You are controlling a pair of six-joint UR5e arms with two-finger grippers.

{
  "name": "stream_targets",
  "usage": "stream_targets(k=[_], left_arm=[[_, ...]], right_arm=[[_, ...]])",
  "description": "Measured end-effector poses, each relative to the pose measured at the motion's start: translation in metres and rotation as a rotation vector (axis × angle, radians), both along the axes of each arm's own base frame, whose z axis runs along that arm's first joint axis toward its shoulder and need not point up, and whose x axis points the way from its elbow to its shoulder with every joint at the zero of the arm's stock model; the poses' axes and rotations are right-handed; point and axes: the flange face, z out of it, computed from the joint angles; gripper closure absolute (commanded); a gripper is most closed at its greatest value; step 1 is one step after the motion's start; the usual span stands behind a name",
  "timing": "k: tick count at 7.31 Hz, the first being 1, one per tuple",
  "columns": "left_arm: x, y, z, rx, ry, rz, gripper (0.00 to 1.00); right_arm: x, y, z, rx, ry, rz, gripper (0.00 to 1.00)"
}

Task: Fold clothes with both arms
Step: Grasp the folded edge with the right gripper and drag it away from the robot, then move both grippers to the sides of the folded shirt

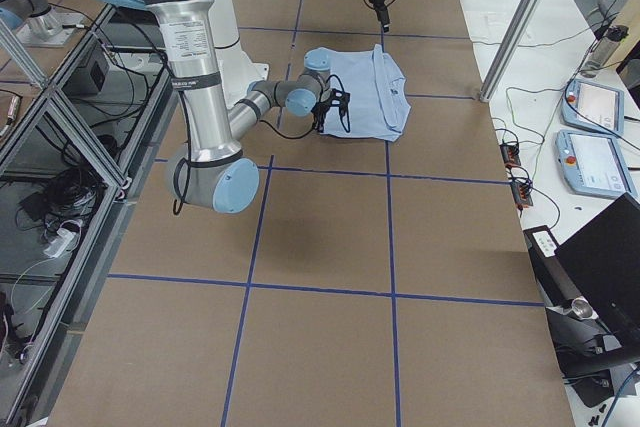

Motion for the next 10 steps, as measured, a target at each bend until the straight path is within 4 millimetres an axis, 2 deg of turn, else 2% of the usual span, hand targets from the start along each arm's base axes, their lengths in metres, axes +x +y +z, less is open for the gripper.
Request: stream_targets(k=[1, 2, 5, 6, 7, 8, 9, 10], left_arm=[[0.0, 0.001, -0.001, -0.006, 0.005, -0.007, 0.0], [0.0, 0.001, -0.002, -0.009, 0.008, -0.01, 0.0], [0.001, 0.003, -0.004, -0.008, 0.013, -0.01, 0.0], [0.001, 0.004, -0.005, -0.007, 0.016, -0.008, 0.0], [0.002, 0.007, -0.007, -0.004, 0.019, -0.004, 0.0], [0.003, 0.014, -0.011, 0.002, 0.029, 0.004, 0.0], [0.007, 0.03, -0.015, -0.007, 0.051, 0.02, 0.0], [0.016, 0.057, -0.016, -0.055, 0.091, 0.033, 0.0]], right_arm=[[0.008, 0.008, -0.006, -0.007, 0.008, -0.004, 1.0], [0.016, 0.027, -0.007, -0.011, 0.012, -0.024, 1.0], [0.029, 0.129, -0.002, -0.034, 0.01, -0.178, 1.0], [0.029, 0.164, -0.001, -0.075, 0.016, -0.205, 0.47], [0.027, 0.188, 0.0, -0.108, 0.023, -0.22, 0.0], [0.027, 0.2, -0.004, -0.13, 0.021, -0.219, 0.0], [0.03, 0.198, -0.013, -0.148, -0.002, -0.192, 0.0], [0.036, 0.179, -0.025, -0.149, -0.049, -0.141, 0.0]])
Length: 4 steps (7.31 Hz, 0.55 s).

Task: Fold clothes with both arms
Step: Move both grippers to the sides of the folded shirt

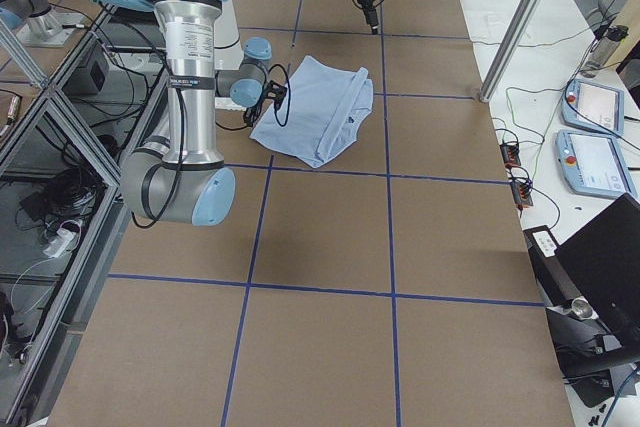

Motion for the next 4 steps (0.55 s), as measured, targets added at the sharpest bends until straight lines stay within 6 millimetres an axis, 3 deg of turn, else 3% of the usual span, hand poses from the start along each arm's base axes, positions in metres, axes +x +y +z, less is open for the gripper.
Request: stream_targets(k=[2, 4], left_arm=[[0.039, 0.076, 0.009, -0.2, 0.067, -0.004, 0.0], [0.08, 0.15, 0.022, -0.364, 0.075, -0.048, 0.01]], right_arm=[[0.028, -0.066, -0.025, 0.029, -0.094, 0.14, 0.0], [0.051, -0.115, -0.042, 0.071, -0.133, 0.239, 0.0]])
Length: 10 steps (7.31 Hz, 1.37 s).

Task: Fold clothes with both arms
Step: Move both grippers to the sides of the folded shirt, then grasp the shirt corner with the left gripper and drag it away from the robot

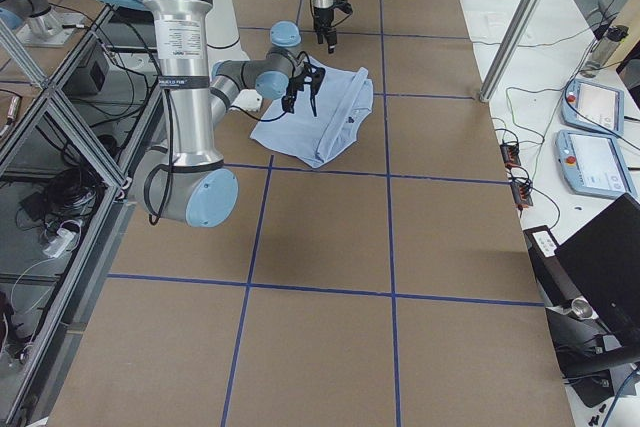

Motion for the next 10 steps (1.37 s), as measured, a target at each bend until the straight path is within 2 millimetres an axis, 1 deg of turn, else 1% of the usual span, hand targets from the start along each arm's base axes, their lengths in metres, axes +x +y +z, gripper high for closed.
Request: stream_targets(k=[1, 2, 3, 4, 5, 8, 9, 10], left_arm=[[0.016, 0.029, 0.01, -0.048, -0.017, -0.014, 0.03], [0.029, 0.052, 0.023, -0.079, -0.04, -0.022, 0.07], [0.036, 0.064, 0.03, -0.087, -0.056, -0.026, 0.14], [0.039, 0.068, 0.033, -0.086, -0.065, -0.034, 0.18], [0.039, 0.066, 0.034, -0.079, -0.07, -0.048, 0.2], [0.036, 0.057, 0.04, -0.07, -0.105, -0.082, 0.21], [0.036, 0.057, 0.042, -0.07, -0.116, -0.084, 0.24], [0.037, 0.058, 0.043, -0.071, -0.122, -0.083, 0.25]], right_arm=[[0.004, -0.016, -0.002, 0.005, 0.0, 0.033, 0.0], [0.004, -0.025, 0.0, 0.008, 0.006, 0.053, 0.0], [0.003, -0.029, 0.001, 0.01, 0.012, 0.062, 0.0], [0.003, -0.03, 0.002, 0.01, 0.013, 0.065, 0.0], [0.002, -0.031, 0.002, 0.01, 0.014, 0.066, 0.0], [0.002, -0.031, 0.003, 0.008, 0.016, 0.065, 0.0], [0.001, -0.031, 0.003, 0.007, 0.016, 0.064, 0.0], [0.001, -0.031, 0.004, 0.007, 0.017, 0.064, 0.0]])
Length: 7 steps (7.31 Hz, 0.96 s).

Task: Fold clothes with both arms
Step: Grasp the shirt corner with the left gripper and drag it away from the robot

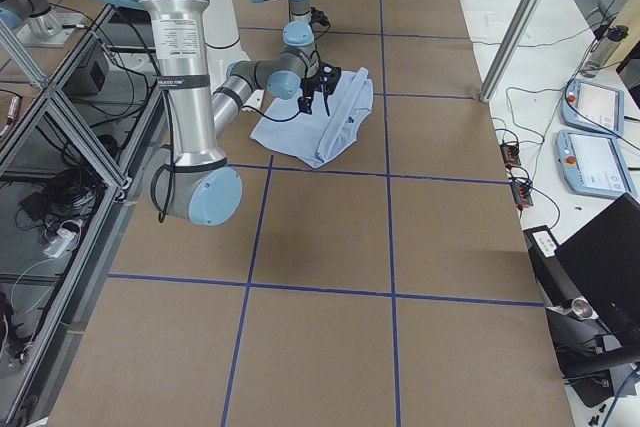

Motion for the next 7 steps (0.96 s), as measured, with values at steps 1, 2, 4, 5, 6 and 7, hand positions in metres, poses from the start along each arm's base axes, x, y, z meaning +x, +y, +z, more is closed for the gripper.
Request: stream_targets(k=[1, 2, 4, 5, 6, 7], left_arm=[[0.0013, 0.0013, 0.0014, -0.001, -0.004, 0.002, 0.27], [0.0022, 0.0016, 0.0027, -0.002, -0.007, 0.003, 0.3], [0.0029, 0.0019, 0.0037, -0.004, -0.009, 0.003, 0.48], [0.0031, 0.0018, 0.0039, -0.005, -0.01, 0.002, 0.6], [0.003, 0.0018, 0.004, -0.005, -0.01, 0.001, 0.7], [0.0027, 0.0011, 0.0038, -0.005, -0.01, 0.0, 0.88]], right_arm=[[-0.0002, -0.0001, 0.0005, -0.001, 0.001, 0.0, 0.0], [-0.0004, -0.0001, 0.0009, -0.001, 0.002, -0.001, 0.0], [-0.0005, -0.0002, 0.0012, -0.002, 0.002, -0.001, 0.0], [-0.0003, -0.0005, 0.0012, -0.002, 0.002, 0.0, 0.0], [-0.0002, -0.0006, 0.0012, -0.002, 0.002, 0.0, 0.0], [-0.0001, -0.0009, 0.0014, -0.002, 0.002, 0.0, 0.0]])
